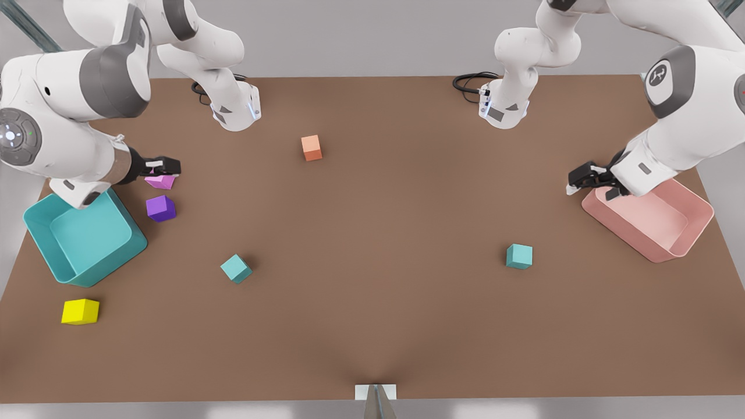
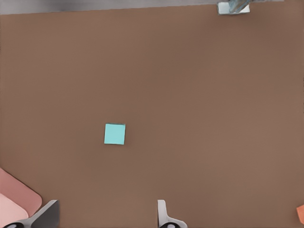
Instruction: Stack the two blue cubes on top of each other
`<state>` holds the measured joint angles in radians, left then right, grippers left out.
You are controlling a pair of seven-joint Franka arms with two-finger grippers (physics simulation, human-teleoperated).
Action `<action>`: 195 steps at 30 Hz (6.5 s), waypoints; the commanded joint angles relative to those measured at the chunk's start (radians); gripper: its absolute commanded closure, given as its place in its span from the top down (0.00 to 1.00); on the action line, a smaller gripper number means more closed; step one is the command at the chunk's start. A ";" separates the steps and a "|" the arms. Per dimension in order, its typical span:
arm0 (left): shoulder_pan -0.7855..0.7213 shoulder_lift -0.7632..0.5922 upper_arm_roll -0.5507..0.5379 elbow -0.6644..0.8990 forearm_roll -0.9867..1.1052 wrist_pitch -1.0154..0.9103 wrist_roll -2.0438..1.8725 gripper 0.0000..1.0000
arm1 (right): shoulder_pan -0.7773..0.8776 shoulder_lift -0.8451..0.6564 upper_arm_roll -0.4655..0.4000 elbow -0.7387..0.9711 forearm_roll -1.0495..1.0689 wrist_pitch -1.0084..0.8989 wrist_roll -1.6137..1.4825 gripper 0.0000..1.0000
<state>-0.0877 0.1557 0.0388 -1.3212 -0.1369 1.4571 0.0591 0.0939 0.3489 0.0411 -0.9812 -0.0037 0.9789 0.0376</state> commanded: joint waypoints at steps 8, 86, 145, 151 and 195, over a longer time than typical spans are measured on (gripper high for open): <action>-0.040 0.019 -0.048 -0.003 -0.018 -0.014 0.011 1.00 | 0.153 0.013 0.112 -0.382 -0.134 0.602 -0.466 1.00; -0.023 0.269 -0.050 -0.231 0.135 0.345 -0.085 1.00 | 0.064 0.095 0.155 -0.648 -0.025 0.778 -0.542 0.21; 0.013 0.277 -0.439 -0.470 0.186 0.450 -0.617 0.61 | -0.089 -0.120 -0.030 -0.442 -0.025 0.514 -0.136 1.00; -0.089 0.315 -0.522 -0.392 0.201 0.459 -0.825 0.61 | -0.100 -0.149 -0.033 -0.442 -0.024 0.477 -0.125 1.00; 0.046 -0.025 -0.082 -0.164 -0.010 0.155 -0.051 1.00 | -0.102 -0.153 -0.035 -0.442 -0.035 0.485 -0.122 1.00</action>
<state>-0.0278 0.1708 -0.0656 -1.4342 -0.0190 1.5518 -0.5534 -0.0073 0.1974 0.0062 -1.4240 -0.0379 1.4653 -0.0835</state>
